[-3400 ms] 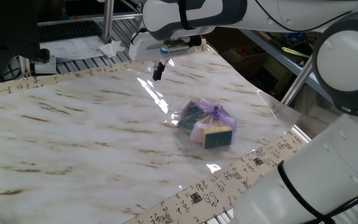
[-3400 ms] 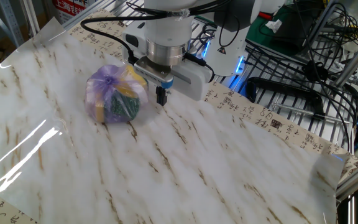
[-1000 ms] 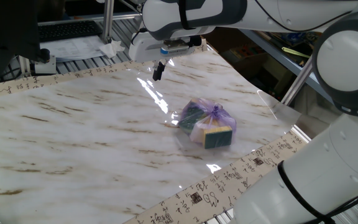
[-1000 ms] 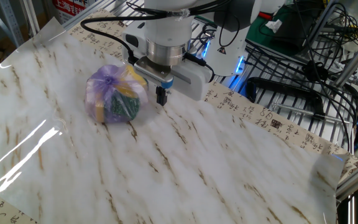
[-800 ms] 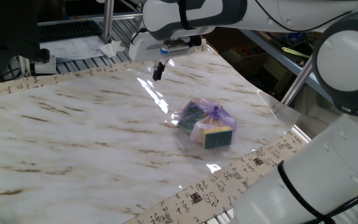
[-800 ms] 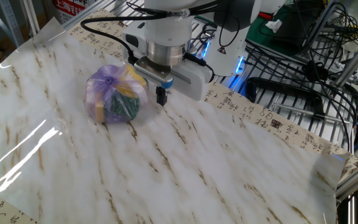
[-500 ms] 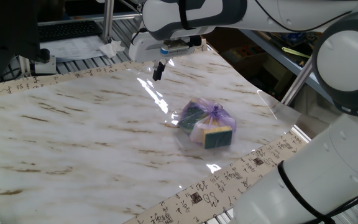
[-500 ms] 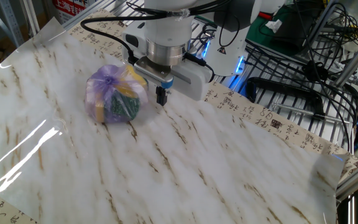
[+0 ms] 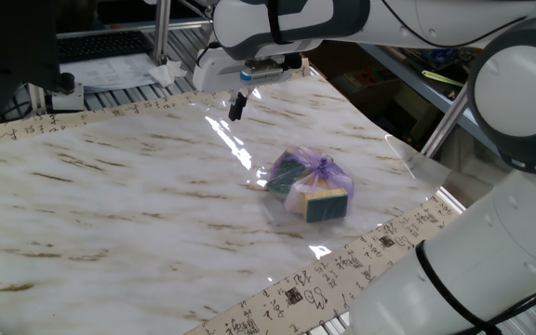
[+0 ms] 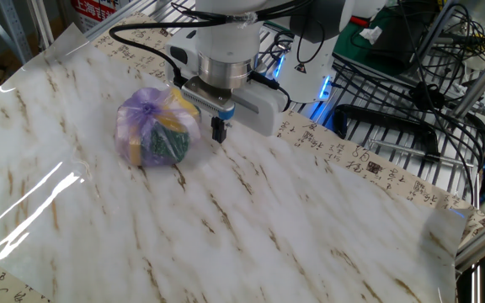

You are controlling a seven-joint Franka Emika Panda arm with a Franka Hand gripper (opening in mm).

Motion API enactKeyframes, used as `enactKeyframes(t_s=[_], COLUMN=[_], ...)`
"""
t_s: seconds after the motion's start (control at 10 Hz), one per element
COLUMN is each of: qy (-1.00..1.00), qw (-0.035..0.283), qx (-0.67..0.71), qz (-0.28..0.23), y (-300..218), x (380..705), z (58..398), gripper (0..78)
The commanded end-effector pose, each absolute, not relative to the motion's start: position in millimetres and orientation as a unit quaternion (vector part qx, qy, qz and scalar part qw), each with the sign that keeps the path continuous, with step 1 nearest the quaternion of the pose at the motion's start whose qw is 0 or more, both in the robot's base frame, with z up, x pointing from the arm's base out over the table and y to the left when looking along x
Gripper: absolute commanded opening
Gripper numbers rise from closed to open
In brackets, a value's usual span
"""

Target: Pick up a bag of things

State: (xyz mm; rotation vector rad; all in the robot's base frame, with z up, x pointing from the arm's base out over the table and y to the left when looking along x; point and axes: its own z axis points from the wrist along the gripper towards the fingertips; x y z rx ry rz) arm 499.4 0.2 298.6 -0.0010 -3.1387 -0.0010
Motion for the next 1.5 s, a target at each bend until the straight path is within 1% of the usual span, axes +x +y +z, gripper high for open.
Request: enactKeyframes(t_s=[0.1, 1.2, 1.5], qy=[-0.996, -0.997, -0.996], qw=[0.017, 0.02, 0.021], qx=[-0.072, -0.072, -0.088], qz=[-0.046, -0.023, -0.024], y=[0.2, -2.3, -3.5], x=[499.4, 499.7, 499.8], z=[298.7, 298.6, 298.2], gripper=[0.0, 0.0, 0.0])
